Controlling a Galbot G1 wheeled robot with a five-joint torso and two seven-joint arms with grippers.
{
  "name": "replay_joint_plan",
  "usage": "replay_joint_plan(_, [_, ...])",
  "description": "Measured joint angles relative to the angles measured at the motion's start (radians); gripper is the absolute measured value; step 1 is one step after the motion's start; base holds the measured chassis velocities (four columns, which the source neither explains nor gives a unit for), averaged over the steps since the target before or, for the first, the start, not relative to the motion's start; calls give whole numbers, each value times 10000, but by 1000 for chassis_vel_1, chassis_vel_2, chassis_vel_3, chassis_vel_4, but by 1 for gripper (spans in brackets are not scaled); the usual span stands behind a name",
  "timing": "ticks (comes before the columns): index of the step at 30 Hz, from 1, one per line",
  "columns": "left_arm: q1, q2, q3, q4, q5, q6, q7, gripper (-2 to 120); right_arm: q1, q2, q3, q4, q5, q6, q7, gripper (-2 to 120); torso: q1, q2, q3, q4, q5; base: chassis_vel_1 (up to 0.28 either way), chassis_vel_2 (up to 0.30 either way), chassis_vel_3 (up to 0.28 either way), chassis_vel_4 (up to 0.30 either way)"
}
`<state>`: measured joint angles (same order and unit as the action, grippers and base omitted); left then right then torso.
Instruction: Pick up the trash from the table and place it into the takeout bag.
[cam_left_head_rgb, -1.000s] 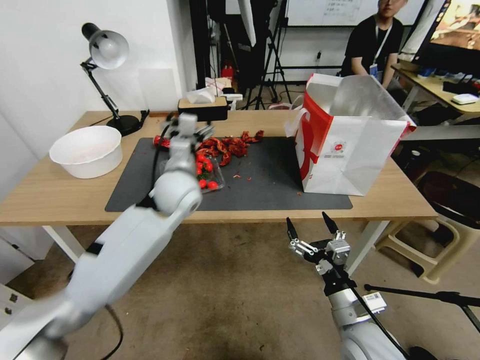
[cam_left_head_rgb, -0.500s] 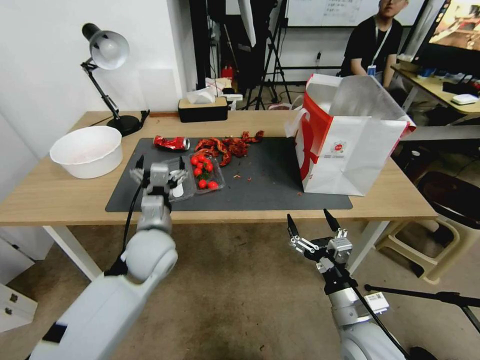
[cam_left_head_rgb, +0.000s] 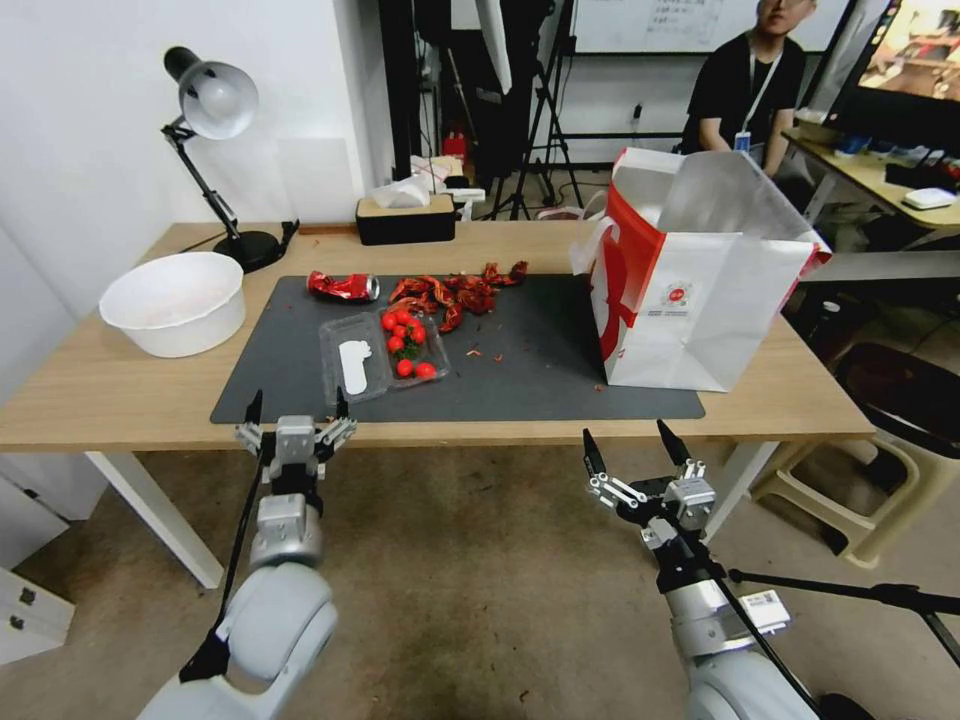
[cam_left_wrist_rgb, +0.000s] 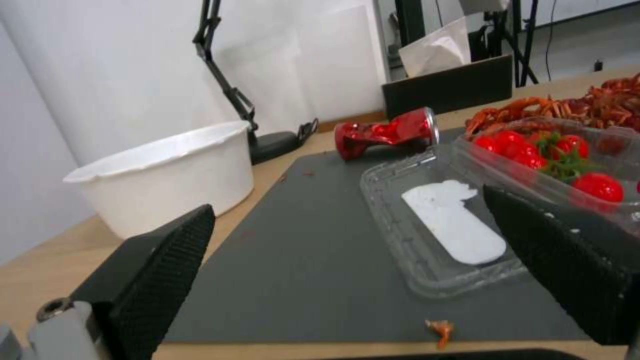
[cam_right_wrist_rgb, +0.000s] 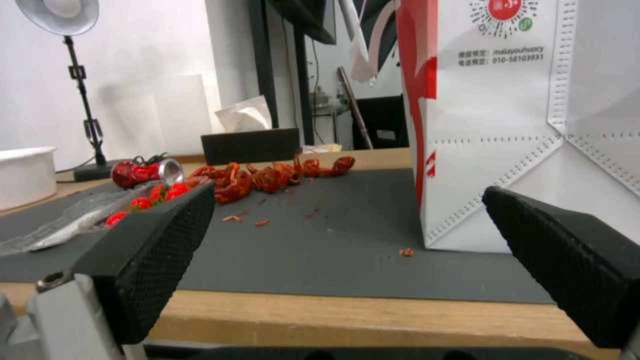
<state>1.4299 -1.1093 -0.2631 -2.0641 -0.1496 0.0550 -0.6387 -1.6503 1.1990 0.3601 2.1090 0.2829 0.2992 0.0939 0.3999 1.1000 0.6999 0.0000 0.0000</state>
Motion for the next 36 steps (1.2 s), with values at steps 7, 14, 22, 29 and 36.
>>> replay_joint_plan(7, [755, -120, -266, -69, -49, -643, 360, 100, -108, 81, -21, -37, -78, 40, 81, 100, 1, 1, 0, 0, 1, 0, 0, 0, 0])
replay_joint_plan(14, [1147, -304, -453, -109, -250, -999, 803, 100, -205, 115, -25, -45, -118, 64, 80, 100, 1, 0, 0, 0, 0, 0, 0, 0, 0])
replay_joint_plan(22, [936, -81, -431, 281, -770, -1523, 1407, 100, -211, 122, -29, -68, -129, 73, 71, 100, 0, 0, 0, -1, -2, 0, 0, 0, 0])
replay_joint_plan(29, [229, 220, -468, 346, -1750, -1249, 1569, 100, -289, 121, 32, -36, -130, 109, 69, 100, 2, -1, 1, 0, -1, 0, 0, 0, 0])
replay_joint_plan(36, [-982, 944, -407, 955, -1966, -1339, 2143, 100, -322, 99, 86, -36, -124, 138, 56, 100, 1, -1, 1, 1, -3, 0, 0, 0, 0])
